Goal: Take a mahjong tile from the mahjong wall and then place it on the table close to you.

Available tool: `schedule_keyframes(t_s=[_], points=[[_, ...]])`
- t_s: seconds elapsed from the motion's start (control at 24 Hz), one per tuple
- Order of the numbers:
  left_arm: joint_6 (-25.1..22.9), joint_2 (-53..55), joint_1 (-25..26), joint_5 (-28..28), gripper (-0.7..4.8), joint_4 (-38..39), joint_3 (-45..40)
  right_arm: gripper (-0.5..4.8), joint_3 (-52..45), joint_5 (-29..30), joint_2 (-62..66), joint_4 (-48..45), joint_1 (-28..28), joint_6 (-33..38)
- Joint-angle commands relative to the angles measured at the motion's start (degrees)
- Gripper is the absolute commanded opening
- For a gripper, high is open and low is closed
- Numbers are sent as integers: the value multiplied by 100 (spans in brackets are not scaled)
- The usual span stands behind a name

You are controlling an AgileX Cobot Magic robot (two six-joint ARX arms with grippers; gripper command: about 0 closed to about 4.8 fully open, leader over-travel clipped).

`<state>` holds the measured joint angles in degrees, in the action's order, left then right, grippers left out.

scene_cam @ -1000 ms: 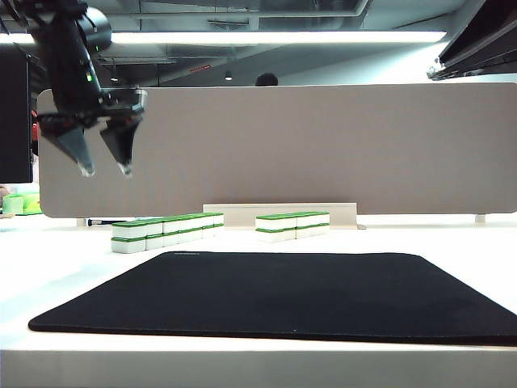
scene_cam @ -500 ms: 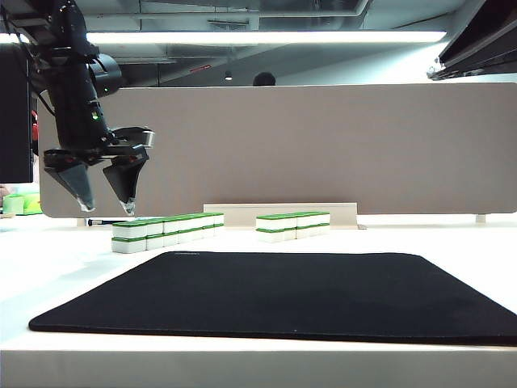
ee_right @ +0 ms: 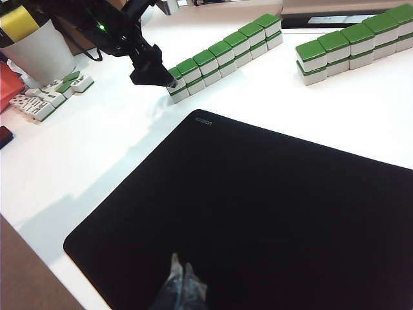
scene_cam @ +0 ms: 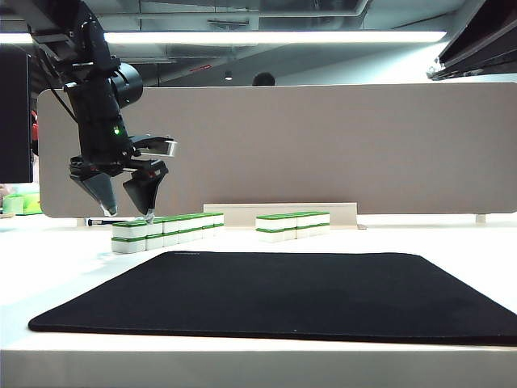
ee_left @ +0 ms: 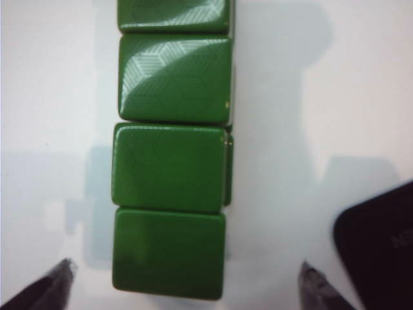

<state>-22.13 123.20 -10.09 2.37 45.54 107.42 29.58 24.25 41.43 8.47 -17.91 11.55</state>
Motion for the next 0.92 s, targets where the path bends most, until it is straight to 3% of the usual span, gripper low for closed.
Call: schedule_keyframes(t_s=[0.04,0.62,0.71,0.79,0.92], points=[[-37,50,20,-151,479,-184,28,-1,20,31,-15,-59,-2,2],[-13,455,17,-173,479,-374,17,-1,20,28,-15,-59,-2,2],[-13,474,17,-173,440,-393,15,-1,20,31,-15,-59,-2,2],[-13,490,17,-173,360,-409,15,-1,20,28,-15,-59,-2,2],[4,490,17,-173,360,-409,15,-1,20,31,-15,-59,-2,2]])
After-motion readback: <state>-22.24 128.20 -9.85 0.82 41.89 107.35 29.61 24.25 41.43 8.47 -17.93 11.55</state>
